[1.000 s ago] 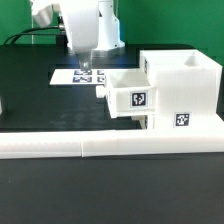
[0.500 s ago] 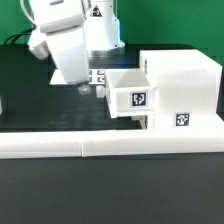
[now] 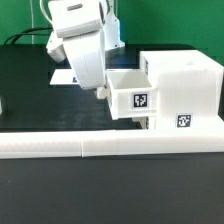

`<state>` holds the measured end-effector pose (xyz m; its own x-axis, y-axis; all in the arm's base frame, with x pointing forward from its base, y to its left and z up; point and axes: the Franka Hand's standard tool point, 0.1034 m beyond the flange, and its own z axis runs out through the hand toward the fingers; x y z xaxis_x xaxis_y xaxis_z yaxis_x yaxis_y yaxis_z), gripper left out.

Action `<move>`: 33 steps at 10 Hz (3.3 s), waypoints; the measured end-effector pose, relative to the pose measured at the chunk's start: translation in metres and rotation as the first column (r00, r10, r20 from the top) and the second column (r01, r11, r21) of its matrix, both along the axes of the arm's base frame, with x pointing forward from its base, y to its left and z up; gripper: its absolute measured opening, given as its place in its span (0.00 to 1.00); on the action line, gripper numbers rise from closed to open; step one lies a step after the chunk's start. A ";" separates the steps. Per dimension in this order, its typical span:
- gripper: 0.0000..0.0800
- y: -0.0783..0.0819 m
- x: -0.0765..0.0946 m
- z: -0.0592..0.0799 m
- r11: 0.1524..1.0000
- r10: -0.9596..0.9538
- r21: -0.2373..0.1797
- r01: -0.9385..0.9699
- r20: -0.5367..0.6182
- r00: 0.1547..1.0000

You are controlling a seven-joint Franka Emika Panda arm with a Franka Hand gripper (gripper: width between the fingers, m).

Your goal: Assemble drawer

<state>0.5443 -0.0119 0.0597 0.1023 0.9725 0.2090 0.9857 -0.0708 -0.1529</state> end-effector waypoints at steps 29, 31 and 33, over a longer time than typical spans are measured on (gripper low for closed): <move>0.81 0.043 0.022 -0.002 0.993 -0.085 -0.082 0.084 -0.003 0.996; 0.81 0.039 0.022 -0.002 0.990 -0.112 -0.087 0.111 -0.005 0.994; 0.81 0.010 0.007 -0.006 0.989 -0.117 -0.095 0.116 -0.006 0.993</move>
Offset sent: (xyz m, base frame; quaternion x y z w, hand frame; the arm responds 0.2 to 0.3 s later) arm 0.0072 0.0425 -0.0090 -0.0122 0.0173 -0.0046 0.9998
